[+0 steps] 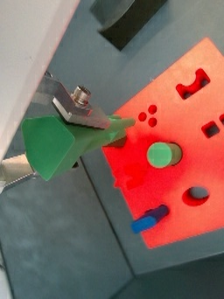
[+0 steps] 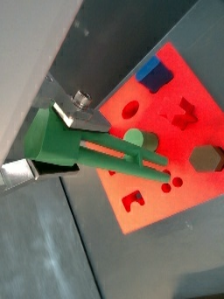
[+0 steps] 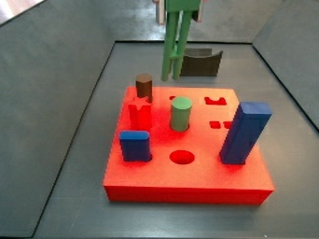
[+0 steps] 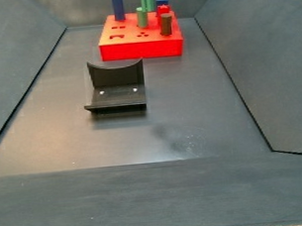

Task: Pick up the 3 prong object. Move up. Place the 3 prong object on the fixture. Regrasp the 3 prong object. Move to above the board. Insert the 3 prong object.
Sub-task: Insert the 3 prong object.

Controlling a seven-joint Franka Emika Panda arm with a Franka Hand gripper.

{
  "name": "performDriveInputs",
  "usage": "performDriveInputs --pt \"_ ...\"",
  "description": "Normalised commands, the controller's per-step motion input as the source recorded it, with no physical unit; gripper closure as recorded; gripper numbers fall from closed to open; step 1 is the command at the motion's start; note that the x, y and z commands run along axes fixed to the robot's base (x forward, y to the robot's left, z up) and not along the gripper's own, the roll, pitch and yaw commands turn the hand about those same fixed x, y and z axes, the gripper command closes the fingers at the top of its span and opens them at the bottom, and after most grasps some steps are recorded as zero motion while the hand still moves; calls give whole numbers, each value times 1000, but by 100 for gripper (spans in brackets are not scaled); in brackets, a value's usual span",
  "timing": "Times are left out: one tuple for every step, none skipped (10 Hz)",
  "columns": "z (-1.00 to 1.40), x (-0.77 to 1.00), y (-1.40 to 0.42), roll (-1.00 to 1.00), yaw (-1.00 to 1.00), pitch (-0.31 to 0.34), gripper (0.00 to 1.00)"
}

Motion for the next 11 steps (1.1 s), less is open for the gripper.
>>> performDriveInputs --pt "-211 0 109 -210 700 -130 100" --pt "-203 0 126 -209 709 -133 100" --pt "-189 0 157 -210 723 -130 100" --pt "-186 0 157 -210 749 -133 100" --pt "-177 0 151 -210 726 -133 100" --pt "-174 0 157 -211 717 -131 100" --pt "-163 -29 157 -207 717 -139 100" --pt "-151 -29 154 -193 706 -131 100" --pt "-123 -43 0 -91 406 -110 100" --pt "0 0 -9 0 29 0 100" --pt "0 0 -31 0 0 -1 100"
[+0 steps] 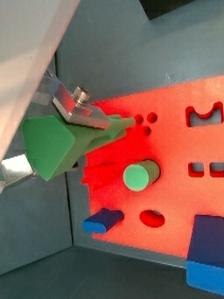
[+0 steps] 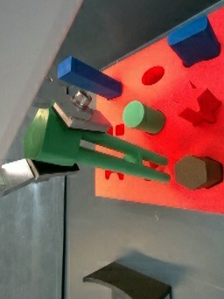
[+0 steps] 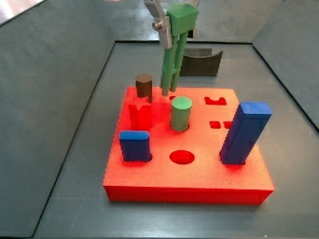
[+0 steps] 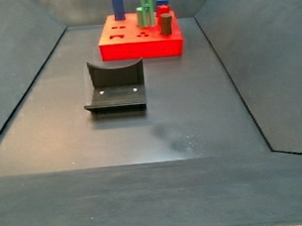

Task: Pick up the 3 prong object. Move up. Place the 3 prong object on the fixture. Regrasp the 3 prong object. Move to above the board. Insert the 3 prong object.
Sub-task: Insert the 3 prong object.

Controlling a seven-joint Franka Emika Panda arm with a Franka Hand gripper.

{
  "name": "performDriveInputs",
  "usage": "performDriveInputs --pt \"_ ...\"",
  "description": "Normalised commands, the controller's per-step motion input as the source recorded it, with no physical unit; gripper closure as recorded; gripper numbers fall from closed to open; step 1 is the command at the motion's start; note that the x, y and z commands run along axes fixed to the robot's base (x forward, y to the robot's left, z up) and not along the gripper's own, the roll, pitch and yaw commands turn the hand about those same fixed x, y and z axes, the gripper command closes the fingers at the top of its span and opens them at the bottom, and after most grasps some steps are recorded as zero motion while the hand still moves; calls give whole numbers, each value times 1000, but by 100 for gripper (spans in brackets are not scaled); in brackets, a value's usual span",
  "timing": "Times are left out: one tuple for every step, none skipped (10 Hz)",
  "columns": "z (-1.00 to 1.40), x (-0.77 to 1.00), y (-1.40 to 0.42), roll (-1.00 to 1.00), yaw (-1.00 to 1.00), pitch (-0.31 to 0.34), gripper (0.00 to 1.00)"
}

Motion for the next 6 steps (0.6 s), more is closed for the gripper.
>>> performDriveInputs --pt "0 314 -40 0 0 0 100" --pt "-46 503 -11 0 49 0 100" --pt "-46 626 0 0 57 0 100" --pt "0 143 -6 0 0 0 100" --pt "0 80 0 0 0 0 100" --pt "0 29 0 0 0 0 100"
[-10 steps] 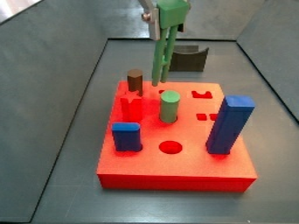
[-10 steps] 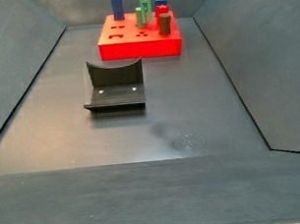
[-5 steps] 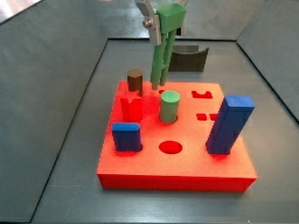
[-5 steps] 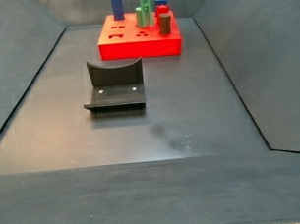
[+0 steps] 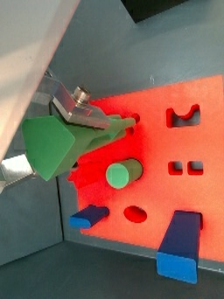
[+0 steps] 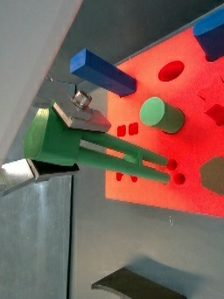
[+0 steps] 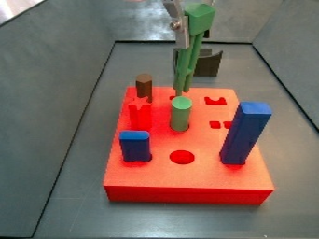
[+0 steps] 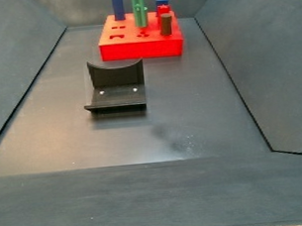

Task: Pick up the 3 prong object. Move up. Place the 3 prong object on the fixture. Regrasp the 3 prong object. Move to above the board. Insert the 3 prong object.
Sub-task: Insert the 3 prong object.

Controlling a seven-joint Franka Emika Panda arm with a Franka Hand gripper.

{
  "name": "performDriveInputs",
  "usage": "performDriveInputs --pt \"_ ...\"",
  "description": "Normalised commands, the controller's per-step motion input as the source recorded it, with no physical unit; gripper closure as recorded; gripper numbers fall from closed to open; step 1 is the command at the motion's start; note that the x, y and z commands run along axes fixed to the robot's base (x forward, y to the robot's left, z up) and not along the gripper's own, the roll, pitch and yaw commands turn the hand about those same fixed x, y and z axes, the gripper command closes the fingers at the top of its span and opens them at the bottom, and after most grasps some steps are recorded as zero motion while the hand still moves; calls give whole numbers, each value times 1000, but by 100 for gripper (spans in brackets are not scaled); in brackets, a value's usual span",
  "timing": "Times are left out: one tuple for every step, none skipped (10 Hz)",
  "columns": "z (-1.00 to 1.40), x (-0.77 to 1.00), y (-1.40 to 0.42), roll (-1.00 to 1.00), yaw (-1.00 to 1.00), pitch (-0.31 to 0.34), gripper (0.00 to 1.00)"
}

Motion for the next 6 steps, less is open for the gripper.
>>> performDriveInputs --pt "-71 60 0 -16 11 0 100" --pt "-129 263 0 -20 69 0 100" --pt "-117 237 3 -14 71 0 100" --pt "-197 263 137 -71 186 0 100" --pt "-211 160 117 -73 266 -3 100" --pt "-183 0 83 -26 326 0 100"
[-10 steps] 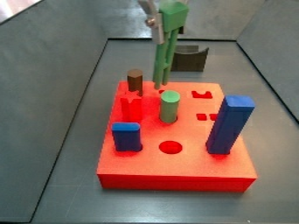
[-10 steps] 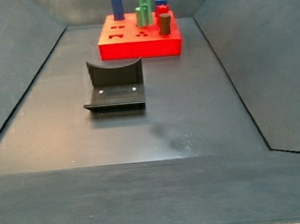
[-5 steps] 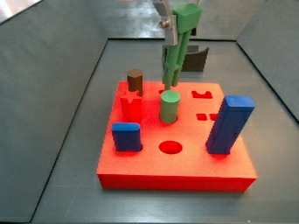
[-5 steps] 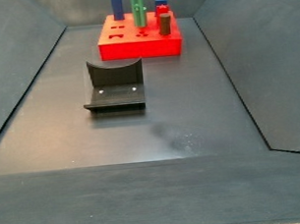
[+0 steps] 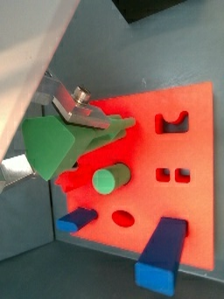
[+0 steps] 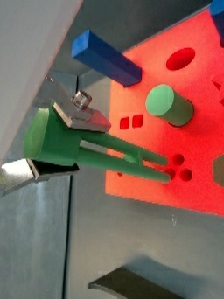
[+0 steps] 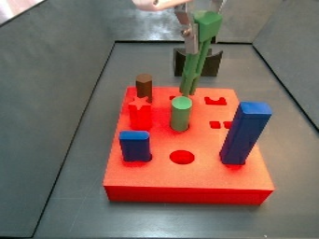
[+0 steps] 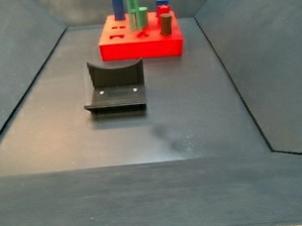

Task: Pick up the 3 prong object. Move up. Place the 3 prong object on the fixture. Regrasp the 3 prong object. Move to above the board. Insert the 3 prong object.
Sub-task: Insert the 3 prong object.

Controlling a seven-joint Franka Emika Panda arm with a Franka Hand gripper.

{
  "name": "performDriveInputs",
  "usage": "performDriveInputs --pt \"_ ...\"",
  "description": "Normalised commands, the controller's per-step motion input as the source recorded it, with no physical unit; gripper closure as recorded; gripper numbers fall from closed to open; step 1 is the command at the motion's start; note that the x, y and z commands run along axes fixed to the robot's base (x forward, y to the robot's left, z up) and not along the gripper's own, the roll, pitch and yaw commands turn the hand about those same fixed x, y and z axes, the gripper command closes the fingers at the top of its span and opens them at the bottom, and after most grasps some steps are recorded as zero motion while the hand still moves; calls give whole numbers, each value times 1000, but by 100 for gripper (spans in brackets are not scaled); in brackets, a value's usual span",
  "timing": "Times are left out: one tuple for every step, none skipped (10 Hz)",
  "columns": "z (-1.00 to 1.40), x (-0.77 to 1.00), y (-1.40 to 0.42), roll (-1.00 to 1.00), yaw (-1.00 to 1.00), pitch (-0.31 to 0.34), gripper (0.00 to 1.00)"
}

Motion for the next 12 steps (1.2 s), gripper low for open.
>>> performDriveInputs --pt "-169 0 20 -17 371 0 100" --pt "0 0 0 0 9 0 100" --pt "-223 0 37 -79 363 0 100" --pt "-231 -49 0 -49 451 0 100" --pt "-131 -43 0 -17 346 0 100" --pt "-94 -34 0 0 231 0 100" --pt "-89 -60 0 0 154 0 100" --pt "-177 -260 9 -51 540 0 100" --pt "-183 -169 0 -54 491 0 100" --pt "-209 -223 26 -50 500 0 100" --pt "-180 -174 6 -37 457 0 100" --pt "-129 -146 0 -21 274 0 100"
